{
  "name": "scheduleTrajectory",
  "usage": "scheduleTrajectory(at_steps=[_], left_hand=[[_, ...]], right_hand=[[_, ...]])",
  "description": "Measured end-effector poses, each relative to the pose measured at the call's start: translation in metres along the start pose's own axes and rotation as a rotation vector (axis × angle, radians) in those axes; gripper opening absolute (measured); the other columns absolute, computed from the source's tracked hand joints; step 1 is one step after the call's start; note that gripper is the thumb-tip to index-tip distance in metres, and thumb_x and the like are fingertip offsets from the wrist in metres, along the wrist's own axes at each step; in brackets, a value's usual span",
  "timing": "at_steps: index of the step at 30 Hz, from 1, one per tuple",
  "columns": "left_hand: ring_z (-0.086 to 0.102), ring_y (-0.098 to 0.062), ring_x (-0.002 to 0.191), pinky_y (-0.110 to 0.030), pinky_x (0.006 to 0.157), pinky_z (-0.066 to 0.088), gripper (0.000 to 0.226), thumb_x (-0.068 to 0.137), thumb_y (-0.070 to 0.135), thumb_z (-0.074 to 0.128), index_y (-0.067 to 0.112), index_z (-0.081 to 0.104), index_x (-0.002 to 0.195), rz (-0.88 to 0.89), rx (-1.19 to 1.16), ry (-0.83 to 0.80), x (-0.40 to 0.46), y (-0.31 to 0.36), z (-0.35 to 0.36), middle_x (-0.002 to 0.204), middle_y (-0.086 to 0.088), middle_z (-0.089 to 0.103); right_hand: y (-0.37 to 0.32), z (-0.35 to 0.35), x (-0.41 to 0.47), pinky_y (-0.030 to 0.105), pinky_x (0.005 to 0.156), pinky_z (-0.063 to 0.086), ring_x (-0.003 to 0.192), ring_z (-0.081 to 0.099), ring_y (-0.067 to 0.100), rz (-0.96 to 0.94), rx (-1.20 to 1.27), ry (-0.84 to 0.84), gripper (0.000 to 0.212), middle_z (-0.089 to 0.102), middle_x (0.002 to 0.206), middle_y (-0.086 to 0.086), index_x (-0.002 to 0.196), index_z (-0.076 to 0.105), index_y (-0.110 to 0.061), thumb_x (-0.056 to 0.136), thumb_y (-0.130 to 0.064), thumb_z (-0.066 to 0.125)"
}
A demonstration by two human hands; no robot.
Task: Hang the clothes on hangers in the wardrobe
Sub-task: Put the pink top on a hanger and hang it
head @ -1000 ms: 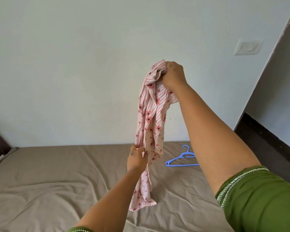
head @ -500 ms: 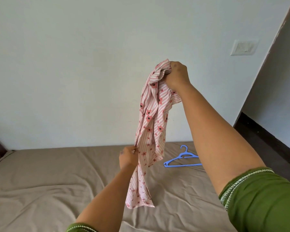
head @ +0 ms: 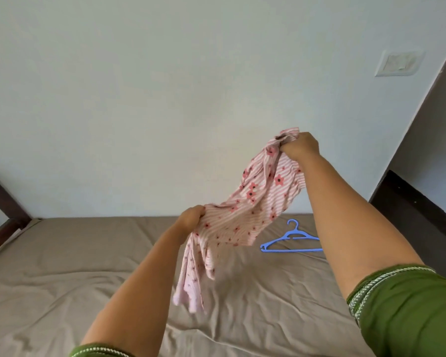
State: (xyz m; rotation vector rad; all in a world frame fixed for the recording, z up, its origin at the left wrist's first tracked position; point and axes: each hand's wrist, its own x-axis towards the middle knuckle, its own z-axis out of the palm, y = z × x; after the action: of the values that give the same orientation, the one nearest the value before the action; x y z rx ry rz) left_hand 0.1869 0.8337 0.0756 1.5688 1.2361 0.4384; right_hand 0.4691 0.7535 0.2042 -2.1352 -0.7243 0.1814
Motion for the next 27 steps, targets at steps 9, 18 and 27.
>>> scheduleTrajectory(at_steps=[9, 18, 27], left_hand=[[0.056, -0.020, 0.072, -0.031, 0.066, 0.046, 0.024, 0.100, 0.018, 0.044, 0.012, 0.059, 0.082, 0.020, -0.516, -0.253, -0.004, 0.014, 0.023, 0.078, -0.008, 0.058], [0.068, -0.024, 0.074, -0.035, 0.064, 0.056, 0.021, 0.103, 0.012, 0.038, 0.006, 0.055, 0.094, 0.074, -0.652, -0.174, -0.009, 0.005, 0.038, 0.088, -0.016, 0.064], [0.060, -0.041, 0.109, -0.050, 0.090, 0.053, 0.037, 0.102, 0.015, 0.039, -0.013, 0.049, 0.124, 0.112, -0.792, -0.242, -0.014, 0.016, 0.033, 0.121, -0.032, 0.058]], right_hand=[[0.037, 0.082, -0.044, 0.037, 0.099, 0.040, 0.120, 0.047, 0.033, 0.080, -0.127, -0.469, 0.057, 0.049, 0.131, 0.017, 0.138, 0.042, -0.018, 0.088, -0.035, 0.062], [0.131, 0.121, -0.115, 0.023, 0.060, 0.047, 0.065, 0.060, 0.015, 0.654, 0.248, -1.110, 0.057, 0.067, 0.071, 0.006, 0.080, 0.062, -0.009, 0.096, -0.058, 0.037], [0.137, 0.147, -0.125, 0.036, 0.086, 0.048, 0.093, 0.060, 0.023, 0.637, 0.749, -0.962, 0.045, 0.067, 0.098, 0.005, 0.106, 0.066, -0.014, 0.089, -0.054, 0.055]])
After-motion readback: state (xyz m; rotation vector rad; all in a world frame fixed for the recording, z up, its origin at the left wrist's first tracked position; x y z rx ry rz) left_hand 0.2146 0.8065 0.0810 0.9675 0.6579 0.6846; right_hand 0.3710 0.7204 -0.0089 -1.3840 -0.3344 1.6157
